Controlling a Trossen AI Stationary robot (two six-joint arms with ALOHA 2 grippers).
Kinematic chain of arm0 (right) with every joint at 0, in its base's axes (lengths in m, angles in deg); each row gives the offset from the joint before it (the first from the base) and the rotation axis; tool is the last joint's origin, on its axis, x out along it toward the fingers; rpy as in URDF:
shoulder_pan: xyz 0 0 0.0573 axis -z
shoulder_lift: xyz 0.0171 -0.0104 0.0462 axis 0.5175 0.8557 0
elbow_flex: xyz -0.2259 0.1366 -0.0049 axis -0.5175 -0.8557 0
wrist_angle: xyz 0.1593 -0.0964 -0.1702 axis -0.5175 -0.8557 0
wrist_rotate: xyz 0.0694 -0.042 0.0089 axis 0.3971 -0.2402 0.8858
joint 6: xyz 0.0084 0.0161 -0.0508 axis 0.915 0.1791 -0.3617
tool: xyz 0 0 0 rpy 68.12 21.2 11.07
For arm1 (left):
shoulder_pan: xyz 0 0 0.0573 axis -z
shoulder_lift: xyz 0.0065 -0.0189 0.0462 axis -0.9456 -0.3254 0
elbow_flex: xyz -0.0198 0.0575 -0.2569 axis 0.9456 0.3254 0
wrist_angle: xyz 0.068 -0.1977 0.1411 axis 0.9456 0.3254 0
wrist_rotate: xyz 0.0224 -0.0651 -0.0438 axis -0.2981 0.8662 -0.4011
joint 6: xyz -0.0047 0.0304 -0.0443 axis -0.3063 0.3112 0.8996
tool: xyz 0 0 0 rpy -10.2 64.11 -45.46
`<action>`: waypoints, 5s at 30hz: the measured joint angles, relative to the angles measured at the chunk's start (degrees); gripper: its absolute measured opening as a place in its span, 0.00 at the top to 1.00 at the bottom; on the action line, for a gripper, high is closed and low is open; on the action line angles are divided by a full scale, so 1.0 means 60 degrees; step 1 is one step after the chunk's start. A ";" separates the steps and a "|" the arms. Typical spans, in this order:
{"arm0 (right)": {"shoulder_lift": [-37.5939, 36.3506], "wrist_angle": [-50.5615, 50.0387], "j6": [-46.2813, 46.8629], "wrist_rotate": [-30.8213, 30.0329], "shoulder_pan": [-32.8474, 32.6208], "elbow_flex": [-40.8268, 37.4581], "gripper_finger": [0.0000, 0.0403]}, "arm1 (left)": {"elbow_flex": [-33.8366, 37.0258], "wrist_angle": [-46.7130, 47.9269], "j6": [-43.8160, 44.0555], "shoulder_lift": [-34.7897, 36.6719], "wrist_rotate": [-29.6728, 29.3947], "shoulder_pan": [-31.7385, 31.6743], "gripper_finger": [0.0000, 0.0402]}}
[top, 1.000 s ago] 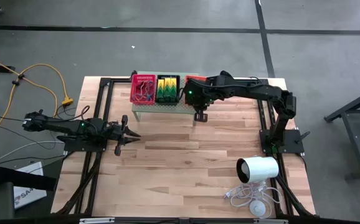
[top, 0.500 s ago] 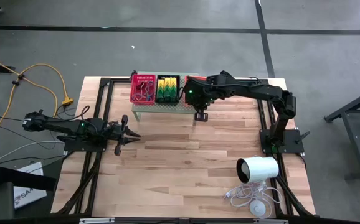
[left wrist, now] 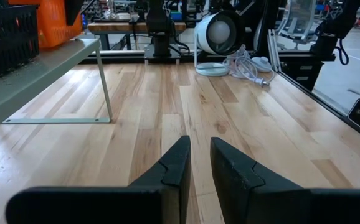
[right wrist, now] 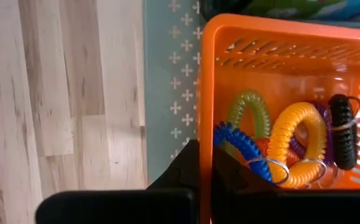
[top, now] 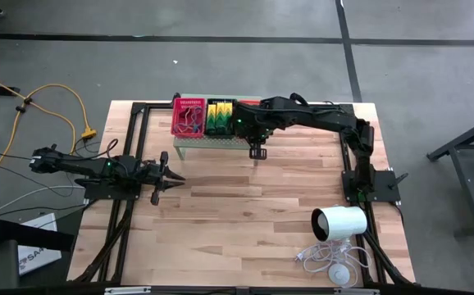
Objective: Pick & Place Office Desk Supplies
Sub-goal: Put the orange bin on the shelf, then return to Home Position
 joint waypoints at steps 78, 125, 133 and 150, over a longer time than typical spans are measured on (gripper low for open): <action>-0.0068 0.0380 -0.0508 0.0028 -0.0081 0.0241 0.78 | 0.0000 -0.0026 0.0000 0.0001 -0.0004 0.0001 0.86; -0.1484 0.1566 0.0874 -0.0162 -0.0219 0.0245 0.78 | 0.0000 -0.0036 0.0000 0.0003 0.0000 0.0001 0.86; -0.1484 0.1485 0.1226 0.0023 -0.0219 0.0245 0.78 | 0.0000 -0.0033 0.0000 0.0002 -0.0003 0.0002 0.86; -0.1484 0.1220 0.1648 0.0327 -0.0443 0.0245 0.78 | 0.0000 -0.0036 0.0002 0.0004 -0.0004 -0.0002 0.86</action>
